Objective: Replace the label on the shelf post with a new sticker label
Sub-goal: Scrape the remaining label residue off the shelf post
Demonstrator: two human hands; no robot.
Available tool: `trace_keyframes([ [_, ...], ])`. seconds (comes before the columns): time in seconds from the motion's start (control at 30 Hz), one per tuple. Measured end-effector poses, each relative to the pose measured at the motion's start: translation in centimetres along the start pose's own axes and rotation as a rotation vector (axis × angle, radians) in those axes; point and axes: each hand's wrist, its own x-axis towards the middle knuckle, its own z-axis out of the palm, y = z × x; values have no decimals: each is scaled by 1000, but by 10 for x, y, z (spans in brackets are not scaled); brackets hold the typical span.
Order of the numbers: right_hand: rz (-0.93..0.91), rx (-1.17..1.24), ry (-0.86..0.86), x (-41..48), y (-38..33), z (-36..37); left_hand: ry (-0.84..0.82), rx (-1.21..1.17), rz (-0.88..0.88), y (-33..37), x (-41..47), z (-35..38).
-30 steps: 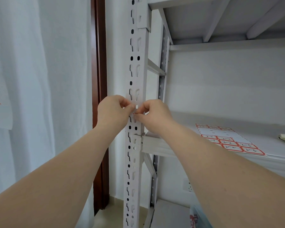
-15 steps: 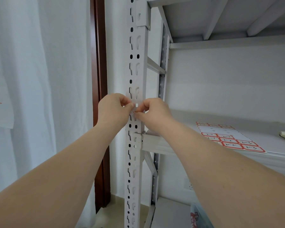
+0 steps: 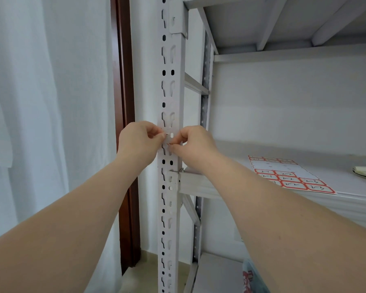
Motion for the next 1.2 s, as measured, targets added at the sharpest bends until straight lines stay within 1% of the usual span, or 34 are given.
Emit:
trace_keyframes([
  [0.93, 11, -8, 12, 2, 2, 3, 71, 152, 82, 1, 2, 4],
  [1.2, 12, -1, 4, 3, 2, 3, 36, 98, 82, 0, 1, 0],
])
